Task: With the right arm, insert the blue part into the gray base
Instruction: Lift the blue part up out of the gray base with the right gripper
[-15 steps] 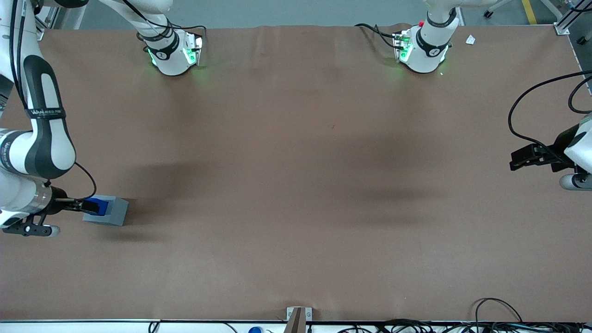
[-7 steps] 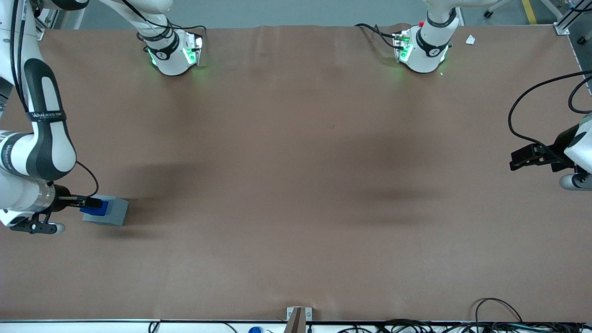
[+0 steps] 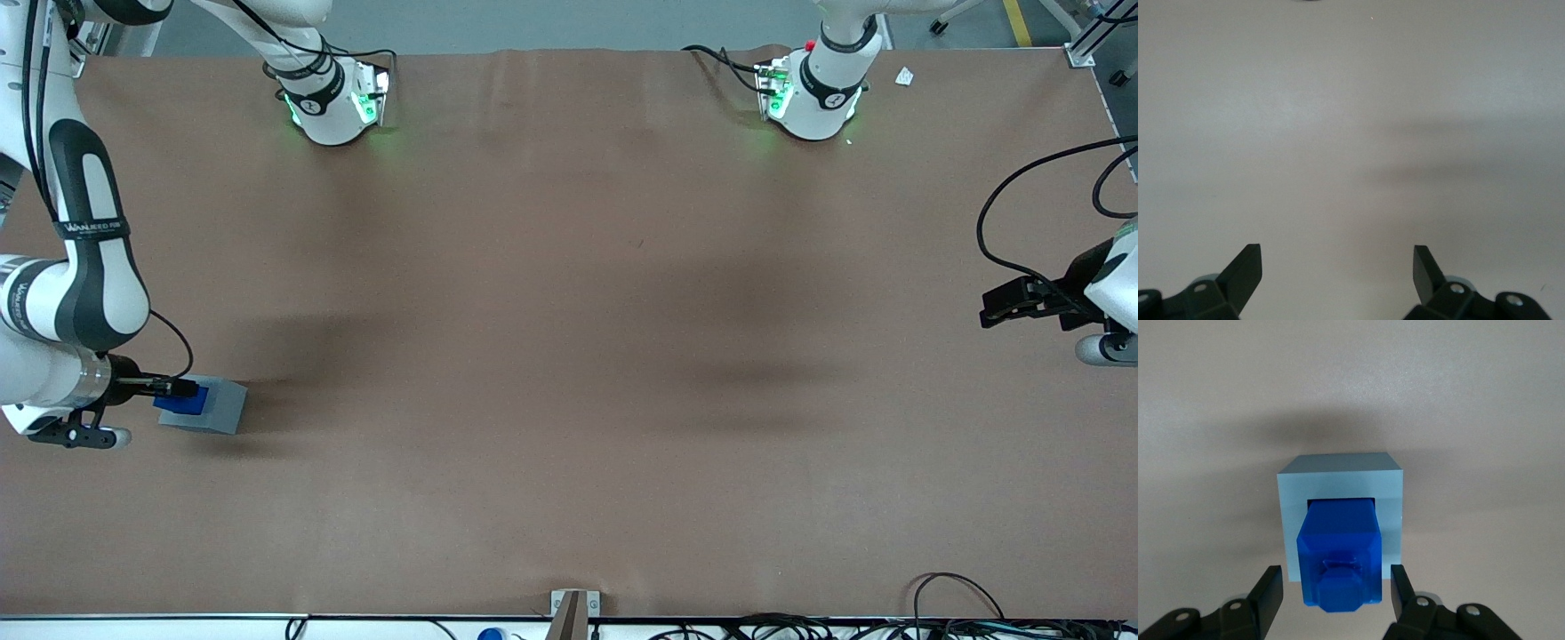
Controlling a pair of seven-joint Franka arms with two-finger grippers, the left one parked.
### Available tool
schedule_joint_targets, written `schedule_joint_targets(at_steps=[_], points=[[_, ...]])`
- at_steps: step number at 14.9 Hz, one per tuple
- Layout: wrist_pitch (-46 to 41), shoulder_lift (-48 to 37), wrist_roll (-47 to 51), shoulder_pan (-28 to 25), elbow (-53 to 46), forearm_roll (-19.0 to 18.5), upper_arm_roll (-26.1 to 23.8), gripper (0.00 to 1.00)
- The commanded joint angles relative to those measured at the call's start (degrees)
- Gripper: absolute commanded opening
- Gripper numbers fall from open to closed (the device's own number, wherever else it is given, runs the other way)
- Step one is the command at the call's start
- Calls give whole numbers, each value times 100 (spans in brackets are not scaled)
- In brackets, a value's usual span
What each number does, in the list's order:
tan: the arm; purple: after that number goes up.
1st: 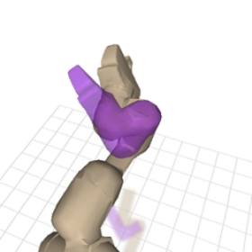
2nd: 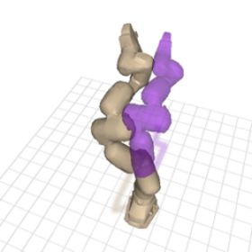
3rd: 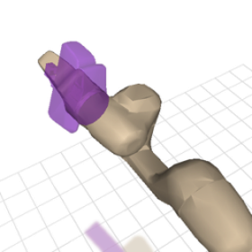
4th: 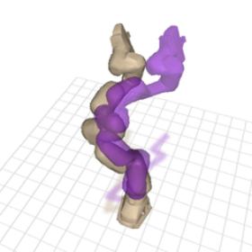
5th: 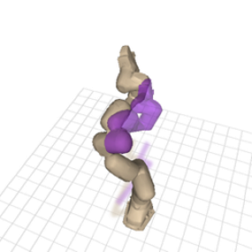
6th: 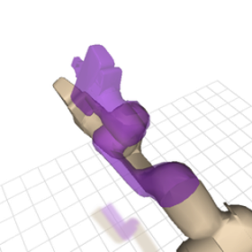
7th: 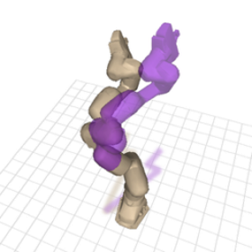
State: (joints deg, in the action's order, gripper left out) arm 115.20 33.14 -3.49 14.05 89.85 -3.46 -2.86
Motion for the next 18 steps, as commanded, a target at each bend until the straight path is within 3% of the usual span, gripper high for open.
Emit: schedule_joint_targets(at_steps=[1,6,9,11,18], points=[[28,8,15,89,23,-14,-66,72],[46,8,15,89,15,-23,-66,50],[55,34,-3,89,-12,-58,-66,46],[55,52,-29,89,-29,-67,-66,29],[2,17,-38,203,-222,-67,-66,10]])
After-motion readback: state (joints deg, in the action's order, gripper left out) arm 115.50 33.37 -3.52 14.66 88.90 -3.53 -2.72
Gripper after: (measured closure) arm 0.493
